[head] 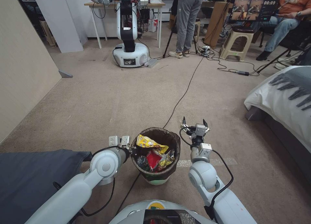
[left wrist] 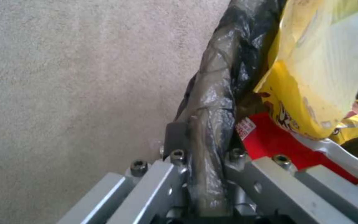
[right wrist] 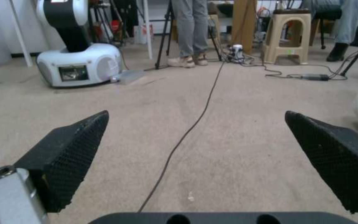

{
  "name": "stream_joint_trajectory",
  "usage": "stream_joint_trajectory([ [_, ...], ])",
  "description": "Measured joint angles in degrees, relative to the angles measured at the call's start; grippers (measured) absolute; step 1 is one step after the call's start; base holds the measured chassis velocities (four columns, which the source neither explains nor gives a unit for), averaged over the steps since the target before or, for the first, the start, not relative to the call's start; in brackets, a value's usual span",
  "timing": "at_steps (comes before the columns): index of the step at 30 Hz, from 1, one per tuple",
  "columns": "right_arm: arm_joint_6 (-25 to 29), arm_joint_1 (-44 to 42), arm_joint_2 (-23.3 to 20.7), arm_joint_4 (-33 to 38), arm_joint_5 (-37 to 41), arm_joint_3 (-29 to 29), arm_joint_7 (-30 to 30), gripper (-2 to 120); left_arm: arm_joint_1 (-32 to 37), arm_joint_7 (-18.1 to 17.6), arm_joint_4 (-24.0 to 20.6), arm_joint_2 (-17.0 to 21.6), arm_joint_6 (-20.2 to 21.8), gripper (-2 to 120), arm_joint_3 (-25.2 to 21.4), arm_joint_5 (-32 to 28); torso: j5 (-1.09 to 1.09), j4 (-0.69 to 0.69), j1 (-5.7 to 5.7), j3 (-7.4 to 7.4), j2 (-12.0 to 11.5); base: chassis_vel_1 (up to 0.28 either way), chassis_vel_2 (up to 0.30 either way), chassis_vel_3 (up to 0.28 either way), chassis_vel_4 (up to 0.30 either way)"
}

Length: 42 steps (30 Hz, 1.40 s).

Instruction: Pick up the trash bin, then pick up the garbage from the floor and place it into the trash bin.

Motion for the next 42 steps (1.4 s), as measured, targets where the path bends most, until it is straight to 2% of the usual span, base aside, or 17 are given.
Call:
stream_joint_trajectory([
  [16, 0.23, 0.0, 0.38, 0.07, -0.13, -0.42, -0.08, 100, -0.27, 0.26, 2.49, -0.92, 0.48, 0, 0.53, 1.01, 0.0, 0.0, 0.0, 0.0, 0.0, 0.0, 0.0, 0.0, 0.0],
  [20, 0.32, -0.03, 0.31, 0.02, -0.14, -0.39, -0.12, 100, -0.48, 0.29, 2.75, -1.1, 0.65, 19, 0.75, 1.28, 0.0, 0.0, 0.0, 0.0, 0.0, 0.0, 0.0, 0.0, 0.0],
  [23, 0.32, -0.04, 0.34, 0.01, -0.14, -0.39, -0.12, 100, -0.52, 0.3, 2.78, -1.11, 0.66, 23, 0.75, 1.33, -0.01, 0.0, 0.0, 0.0, 0.0, 0.0, 0.0, 0.0, 0.0],
  [24, 0.33, -0.04, 0.37, 0.01, -0.14, -0.39, -0.13, 100, -0.55, 0.32, 2.78, -1.12, 0.68, 31, 0.75, 1.35, -0.01, 0.0, 0.0, 0.0, 0.0, 0.0, 0.0, 0.0, 0.0],
  [25, 0.33, -0.04, 0.37, 0.01, -0.14, -0.39, -0.13, 100, -0.55, 0.32, 2.78, -1.12, 0.68, 31, 0.75, 1.35, -0.01, 0.0, 0.0, 0.0, 0.0, 0.0, 0.0, 0.0, 0.0],
  [27, 0.33, -0.05, 0.4, 0.0, -0.14, -0.41, -0.13, 100, -0.57, 0.32, 2.8, -1.12, 0.69, 37, 0.75, 1.39, 0.0, 0.0, 0.0, 0.0, 0.0, 0.0, 0.0, 0.0, 0.0],
  [28, 0.33, -0.05, 0.41, -0.02, -0.15, -0.41, -0.13, 100, -0.6, 0.33, 2.82, -1.12, 0.7, 45, 0.75, 1.44, 0.0, 0.0, 0.0, 0.0, 0.0, 0.0, 0.0, 0.0, 0.0],
  [29, 0.33, -0.05, 0.41, -0.02, -0.15, -0.41, -0.13, 100, -0.6, 0.33, 2.82, -1.12, 0.7, 45, 0.75, 1.44, 0.0, 0.0, 0.0, 0.0, 0.0, 0.0, 0.0, 0.0, 0.0],
  [32, 0.34, -0.08, 0.68, -0.07, -0.25, -0.51, -0.14, 100, -0.66, 0.52, 2.87, -1.13, 0.71, 62, 0.74, 1.94, 0.0, 0.0, 0.0, 0.0, 0.0, 0.0, 0.0, 0.0, 0.0],
  [36, 0.35, -0.14, 0.79, -0.08, -0.31, -0.58, -0.15, 100, -0.67, 0.75, 2.88, -1.13, 0.7, 69, 0.72, 2.35, -0.01, 0.0, 0.0, 0.0, 0.0, 0.0, 0.0, 0.0, 0.0],
  [38, 0.39, -0.26, 0.93, -0.09, -0.45, -0.61, -0.16, 100, -0.66, 1.01, 2.87, -1.14, 0.64, 85, 0.62, 2.87, 0.0, 0.0, 0.0, 0.0, 0.0, 0.0, 0.0, 0.0, 0.0],
  [42, 0.5, -0.4, 1.02, -0.15, -0.6, -0.61, -0.19, 100, -0.58, 1.19, 2.66, -1.13, 0.54, 94, 0.46, 3.16, 0.0, 0.0, 0.0, 0.0, 0.0, 0.0, 0.0, 0.0, 0.0],
])
